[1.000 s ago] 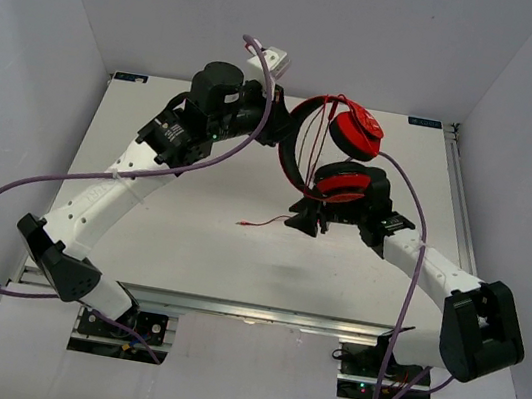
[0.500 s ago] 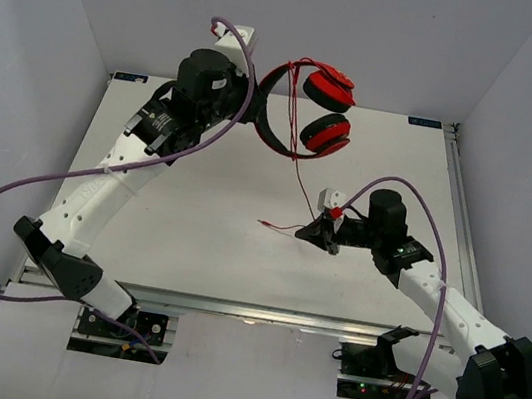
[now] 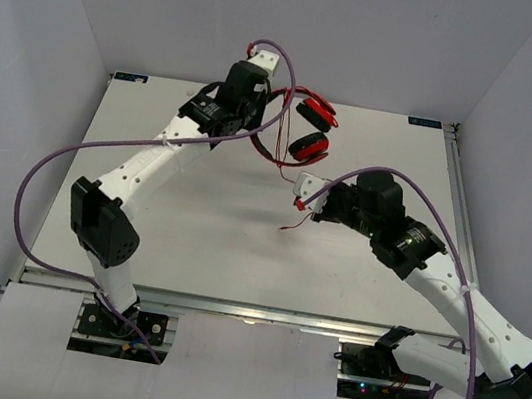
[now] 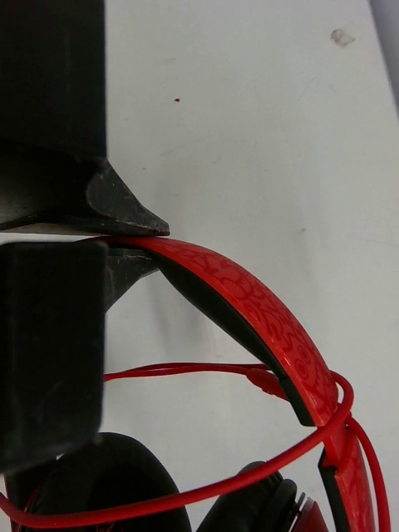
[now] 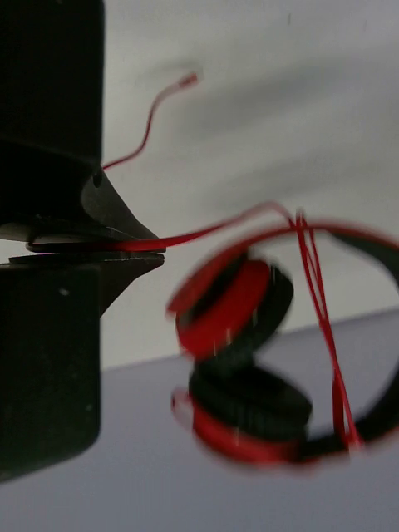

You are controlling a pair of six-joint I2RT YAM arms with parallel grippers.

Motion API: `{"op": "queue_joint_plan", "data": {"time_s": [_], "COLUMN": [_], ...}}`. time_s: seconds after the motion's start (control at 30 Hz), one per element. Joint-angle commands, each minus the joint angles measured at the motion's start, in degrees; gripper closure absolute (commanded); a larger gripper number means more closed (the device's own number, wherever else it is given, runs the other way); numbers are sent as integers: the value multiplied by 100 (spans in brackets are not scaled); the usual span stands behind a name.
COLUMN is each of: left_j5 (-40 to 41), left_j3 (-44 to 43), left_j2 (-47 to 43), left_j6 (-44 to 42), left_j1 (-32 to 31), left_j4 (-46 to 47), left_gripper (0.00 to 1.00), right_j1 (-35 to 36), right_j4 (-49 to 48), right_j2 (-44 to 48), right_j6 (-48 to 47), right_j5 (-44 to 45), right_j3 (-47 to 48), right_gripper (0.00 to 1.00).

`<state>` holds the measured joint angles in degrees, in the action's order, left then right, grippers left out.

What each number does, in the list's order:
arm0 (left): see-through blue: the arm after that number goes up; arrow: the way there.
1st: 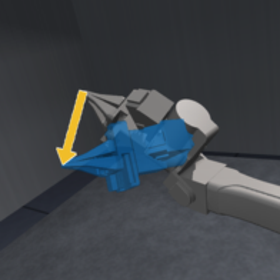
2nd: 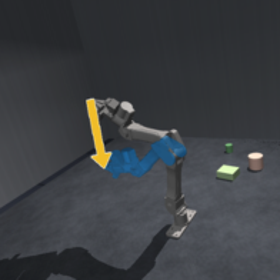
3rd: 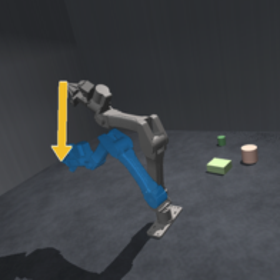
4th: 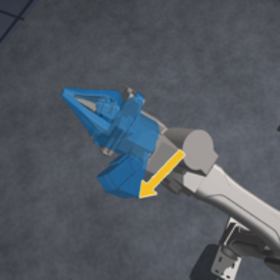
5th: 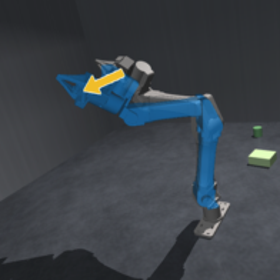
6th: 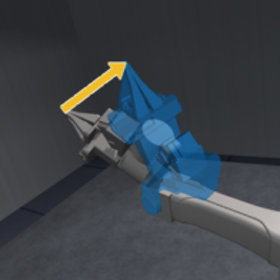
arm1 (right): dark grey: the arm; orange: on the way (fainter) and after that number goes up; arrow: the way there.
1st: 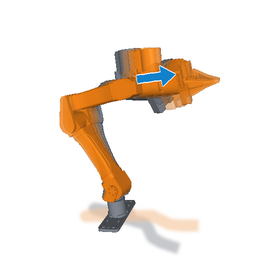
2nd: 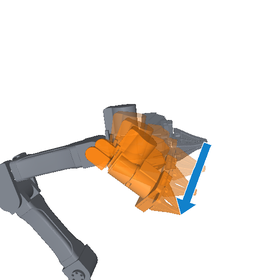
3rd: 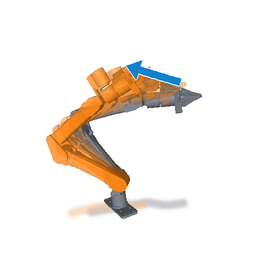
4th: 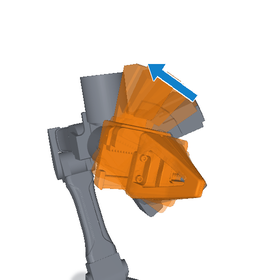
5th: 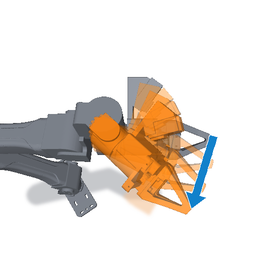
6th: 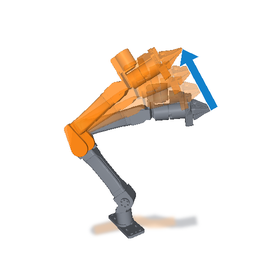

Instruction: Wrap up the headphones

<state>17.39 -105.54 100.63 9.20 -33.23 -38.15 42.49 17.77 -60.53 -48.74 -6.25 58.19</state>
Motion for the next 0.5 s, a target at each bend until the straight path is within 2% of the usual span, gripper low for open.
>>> {"op": "queue_joint_plan", "data": {"time_s": [0.0,0.1,0.23,0.33,0.47], "left_j5": [-247,-538,-1381,-2072,-2707], "left_j3": [258,580,1233,1665,2029], "left_j2": [-85,-185,-603,-889,-1198], "left_j6": [-633,-894,-1035,-1113,-1122], "left_j1": [-392,-609,-624,-624,-624], "left_j4": [-62,-92,-23,182,327], "left_gripper": [100,100,100,100,100], "right_j1": [31,25,-210,-617,-1637], "right_j4": [-947,-1590,-1706,-1711,-1616], "right_j2": [-268,-432,-480,-440,-266], "right_j6": [-1290,-1620,-1433,-923,-115], "right_j5": [2358,2764,2369,1431,-517], "right_j3": [521,383,85,-144,-334], "right_gripper": [92,92,92,91,91]}}
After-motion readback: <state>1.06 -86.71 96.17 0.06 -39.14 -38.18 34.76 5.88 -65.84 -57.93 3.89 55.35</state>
